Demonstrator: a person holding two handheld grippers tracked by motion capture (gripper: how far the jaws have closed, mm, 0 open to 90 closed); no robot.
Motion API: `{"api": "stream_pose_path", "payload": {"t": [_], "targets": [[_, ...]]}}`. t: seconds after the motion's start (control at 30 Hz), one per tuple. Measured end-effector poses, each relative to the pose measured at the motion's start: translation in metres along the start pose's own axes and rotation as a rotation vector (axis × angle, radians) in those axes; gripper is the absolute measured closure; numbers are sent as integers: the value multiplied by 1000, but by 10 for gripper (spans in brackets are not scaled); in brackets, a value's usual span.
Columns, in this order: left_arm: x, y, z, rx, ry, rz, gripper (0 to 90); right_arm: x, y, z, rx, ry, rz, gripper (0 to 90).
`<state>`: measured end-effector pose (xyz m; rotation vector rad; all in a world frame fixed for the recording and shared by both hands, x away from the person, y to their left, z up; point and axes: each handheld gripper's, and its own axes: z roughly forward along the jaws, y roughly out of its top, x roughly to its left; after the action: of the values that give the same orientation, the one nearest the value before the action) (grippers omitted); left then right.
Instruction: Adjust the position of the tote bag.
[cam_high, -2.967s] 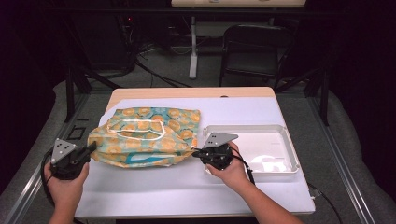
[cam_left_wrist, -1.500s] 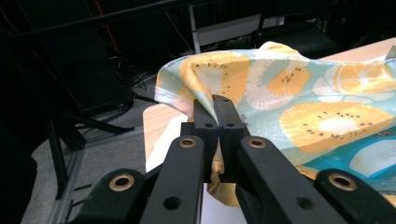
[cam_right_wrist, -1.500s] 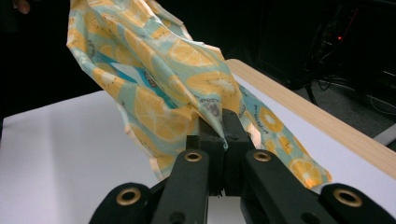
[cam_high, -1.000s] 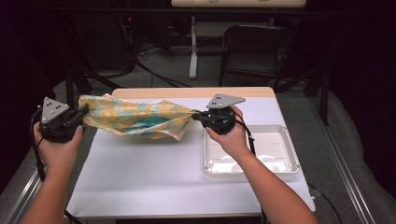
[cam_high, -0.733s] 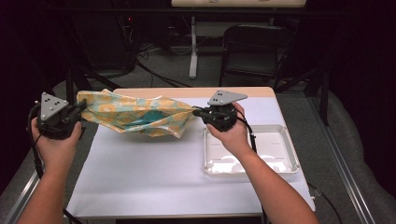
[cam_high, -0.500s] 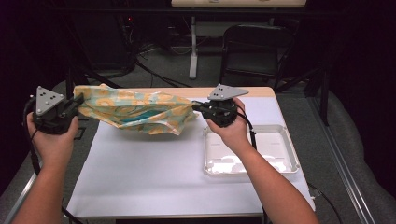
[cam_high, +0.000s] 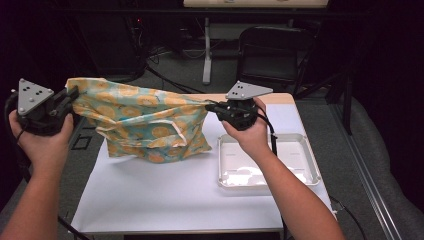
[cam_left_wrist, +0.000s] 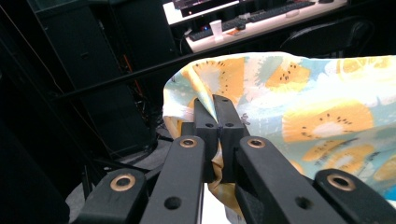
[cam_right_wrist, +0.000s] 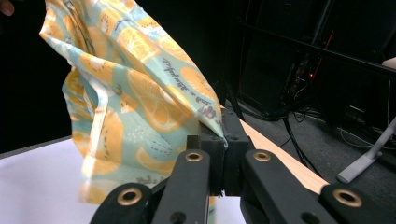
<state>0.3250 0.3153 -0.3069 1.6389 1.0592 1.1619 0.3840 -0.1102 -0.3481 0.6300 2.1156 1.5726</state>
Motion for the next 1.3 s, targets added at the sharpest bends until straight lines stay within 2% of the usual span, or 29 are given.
{"api": "stream_pose_path", "payload": {"t": [0.27, 0.63, 1.0, 1.3], "targets": [[2, -1, -4, -4, 3, -4, 900, 5, 0, -1, 1, 20, -6, 900], [2, -4, -2, -4, 6, -16, 900, 13, 0, -4, -6, 19, -28, 900], [0, -9, 2, 5, -9, -31, 900, 7, -6, -3, -2, 18, -4, 900], [-2, -21, 8, 44, -27, -47, 898, 7, -14, 1, 15, 20, 14, 900]]}}
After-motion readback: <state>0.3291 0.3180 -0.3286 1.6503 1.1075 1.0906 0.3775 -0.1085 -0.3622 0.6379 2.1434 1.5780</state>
